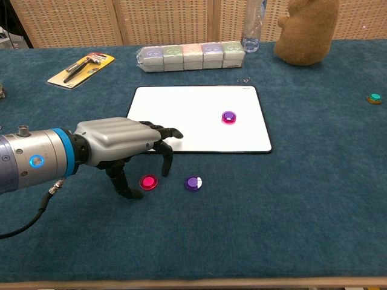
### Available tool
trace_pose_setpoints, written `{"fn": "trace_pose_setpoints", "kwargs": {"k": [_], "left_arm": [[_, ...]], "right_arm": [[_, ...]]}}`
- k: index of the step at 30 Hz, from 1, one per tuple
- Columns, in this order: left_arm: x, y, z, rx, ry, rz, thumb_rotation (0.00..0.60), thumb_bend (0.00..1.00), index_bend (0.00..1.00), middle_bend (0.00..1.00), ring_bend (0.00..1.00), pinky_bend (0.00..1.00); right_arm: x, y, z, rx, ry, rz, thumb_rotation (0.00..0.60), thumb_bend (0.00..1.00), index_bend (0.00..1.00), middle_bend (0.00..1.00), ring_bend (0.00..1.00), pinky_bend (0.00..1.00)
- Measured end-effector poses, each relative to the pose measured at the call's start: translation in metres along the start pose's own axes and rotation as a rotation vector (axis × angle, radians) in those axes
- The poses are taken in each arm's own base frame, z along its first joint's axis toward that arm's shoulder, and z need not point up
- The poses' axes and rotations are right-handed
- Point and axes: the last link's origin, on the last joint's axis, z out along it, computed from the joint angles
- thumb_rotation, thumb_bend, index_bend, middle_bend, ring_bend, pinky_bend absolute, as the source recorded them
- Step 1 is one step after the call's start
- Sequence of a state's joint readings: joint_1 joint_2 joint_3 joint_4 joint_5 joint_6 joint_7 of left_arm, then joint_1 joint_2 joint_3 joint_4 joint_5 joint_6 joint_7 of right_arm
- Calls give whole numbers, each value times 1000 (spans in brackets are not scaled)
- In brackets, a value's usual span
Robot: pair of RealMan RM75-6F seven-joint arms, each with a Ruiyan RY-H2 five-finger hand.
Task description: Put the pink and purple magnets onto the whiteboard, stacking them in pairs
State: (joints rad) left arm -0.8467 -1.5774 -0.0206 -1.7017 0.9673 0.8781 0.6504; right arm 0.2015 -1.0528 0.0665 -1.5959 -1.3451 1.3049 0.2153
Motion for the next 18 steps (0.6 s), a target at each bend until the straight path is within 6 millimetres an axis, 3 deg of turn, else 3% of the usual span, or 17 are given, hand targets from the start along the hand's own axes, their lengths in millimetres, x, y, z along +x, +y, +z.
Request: {"fn": "trace_pose_setpoints", "kwargs": {"k": [7,18], "left_arm": [[-2,2,3,6,-2,-1,600,250,532,0,0,0],[-1,-3,4,39,-1,12,600,372,574,0,0,0]], "right_arm": [[1,1,0,-3,4,6,600,181,386,0,0,0],[3,3,1,-9,7,14,600,181,386,0,0,0]]}}
